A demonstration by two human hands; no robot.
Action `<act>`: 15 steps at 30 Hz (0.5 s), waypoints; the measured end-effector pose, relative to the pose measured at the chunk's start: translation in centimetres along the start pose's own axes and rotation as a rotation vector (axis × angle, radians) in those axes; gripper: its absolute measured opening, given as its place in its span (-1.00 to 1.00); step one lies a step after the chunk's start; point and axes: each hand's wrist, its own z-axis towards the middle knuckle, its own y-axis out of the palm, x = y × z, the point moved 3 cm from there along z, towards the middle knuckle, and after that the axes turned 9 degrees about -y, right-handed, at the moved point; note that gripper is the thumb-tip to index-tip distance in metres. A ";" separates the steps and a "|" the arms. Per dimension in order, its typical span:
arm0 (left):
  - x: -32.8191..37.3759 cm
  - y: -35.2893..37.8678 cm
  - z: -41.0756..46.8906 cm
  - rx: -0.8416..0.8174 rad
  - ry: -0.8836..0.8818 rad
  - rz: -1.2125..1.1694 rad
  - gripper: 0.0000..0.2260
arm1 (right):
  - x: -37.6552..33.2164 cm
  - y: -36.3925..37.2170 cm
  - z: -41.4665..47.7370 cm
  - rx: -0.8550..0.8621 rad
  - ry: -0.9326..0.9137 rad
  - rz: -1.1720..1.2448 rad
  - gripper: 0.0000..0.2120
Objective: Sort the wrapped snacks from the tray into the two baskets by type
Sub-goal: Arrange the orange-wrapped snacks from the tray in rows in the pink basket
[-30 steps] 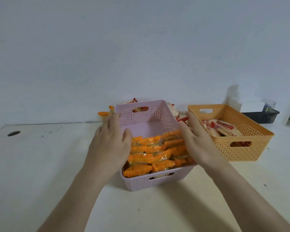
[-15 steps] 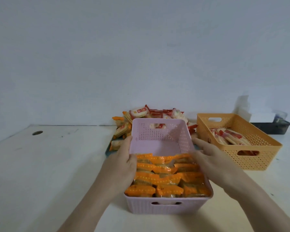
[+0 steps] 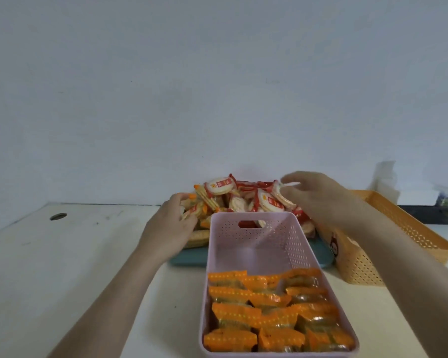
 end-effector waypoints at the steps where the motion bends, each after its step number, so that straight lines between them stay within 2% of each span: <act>1: -0.3 0.6 1.6 -0.021 -0.018 -0.001 -0.53 | -0.4 0.3 1.8 -0.033 -0.005 0.035 -0.63; 4: -1.3 2.6 6.5 -0.085 -0.005 0.004 -0.28 | -2.0 2.9 7.6 -0.187 -0.029 0.050 -0.63; 6: -1.6 3.6 8.6 -0.096 -0.003 0.024 -0.10 | -2.5 5.2 10.0 -0.287 -0.039 -0.021 -0.61; 8: -2.5 4.6 11.2 -0.106 -0.042 0.007 0.06 | -2.8 8.0 12.6 -0.407 -0.049 -0.133 -0.60; 10: -3.2 5.8 13.0 -0.179 -0.096 -0.074 0.20 | -2.5 10.7 14.7 -0.523 -0.007 -0.146 -0.60; 12: -3.8 7.1 14.0 -0.289 -0.130 -0.135 0.31 | -1.8 12.8 16.4 -0.601 0.101 -0.079 -0.73; 14: -4.2 8.2 14.8 -0.388 -0.129 -0.109 0.34 | -0.9 14.5 18.2 -0.590 0.204 -0.002 -0.91; 15: -4.3 8.4 15.1 -0.416 -0.127 -0.101 0.33 | -0.5 15.1 18.7 -0.582 0.244 0.028 -0.92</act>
